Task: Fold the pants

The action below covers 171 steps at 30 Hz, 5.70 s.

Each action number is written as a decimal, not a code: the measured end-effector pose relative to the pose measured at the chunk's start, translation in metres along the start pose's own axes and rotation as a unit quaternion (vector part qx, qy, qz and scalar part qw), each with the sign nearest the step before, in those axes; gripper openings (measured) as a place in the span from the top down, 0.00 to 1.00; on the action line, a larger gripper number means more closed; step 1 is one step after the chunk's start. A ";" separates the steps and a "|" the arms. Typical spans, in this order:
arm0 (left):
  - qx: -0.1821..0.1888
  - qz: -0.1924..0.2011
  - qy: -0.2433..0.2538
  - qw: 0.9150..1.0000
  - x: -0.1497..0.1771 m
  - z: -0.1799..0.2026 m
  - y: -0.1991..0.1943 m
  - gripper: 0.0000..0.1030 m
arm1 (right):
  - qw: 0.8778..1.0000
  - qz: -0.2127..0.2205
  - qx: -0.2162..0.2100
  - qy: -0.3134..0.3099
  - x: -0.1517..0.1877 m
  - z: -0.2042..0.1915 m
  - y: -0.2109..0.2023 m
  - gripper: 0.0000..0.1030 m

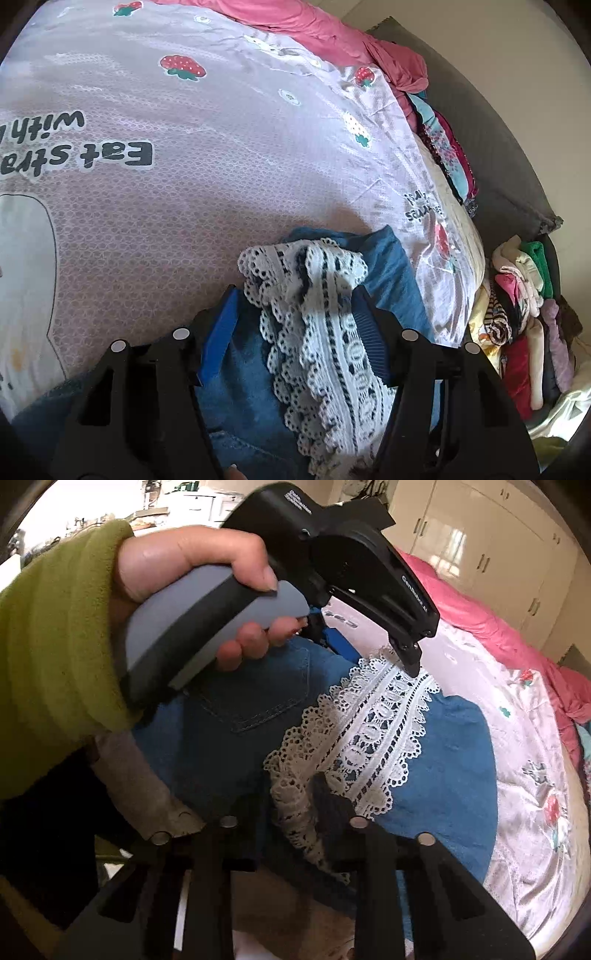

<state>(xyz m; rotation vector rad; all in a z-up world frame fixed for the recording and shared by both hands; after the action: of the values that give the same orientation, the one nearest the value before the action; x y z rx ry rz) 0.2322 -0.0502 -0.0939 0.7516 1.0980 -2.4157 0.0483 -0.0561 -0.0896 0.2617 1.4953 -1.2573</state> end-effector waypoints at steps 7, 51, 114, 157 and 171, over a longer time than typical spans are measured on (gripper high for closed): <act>0.003 0.006 -0.013 1.000 -0.003 -0.002 0.002 0.50 | 0.992 0.043 -0.067 0.100 -0.015 0.031 -0.032 0.85; -0.082 0.020 0.152 0.985 0.088 0.057 -0.052 0.44 | 0.986 -0.050 0.033 0.157 0.069 0.111 -0.050 0.59; -0.174 0.139 -0.058 0.973 0.103 -0.085 -0.211 0.15 | 0.985 -0.032 -0.163 0.048 -0.131 0.009 0.042 0.07; 0.042 0.121 -0.106 0.986 0.066 -0.002 -0.139 0.30 | 0.928 0.014 -0.325 0.181 -0.137 0.078 0.033 0.67; 0.065 0.069 -0.022 0.995 0.073 0.076 -0.088 0.30 | 0.930 0.041 -0.249 0.268 -0.069 0.175 -0.004 0.33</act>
<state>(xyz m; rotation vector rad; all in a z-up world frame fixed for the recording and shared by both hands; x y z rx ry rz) 0.1041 -0.0630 -0.0462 0.7854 0.8499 -2.3901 0.1724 -0.1664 -0.0005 0.3397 2.1925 -0.7228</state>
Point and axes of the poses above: each gripper's, at about its wrist camera, not at the fingertips, and y roughly the way its jaws point, z to its right, x to its underside, the point moved 7 cm from there along y, roughly the way its jaws point, and after that the axes turned 15 degrees about z, right-handed, at the moved point
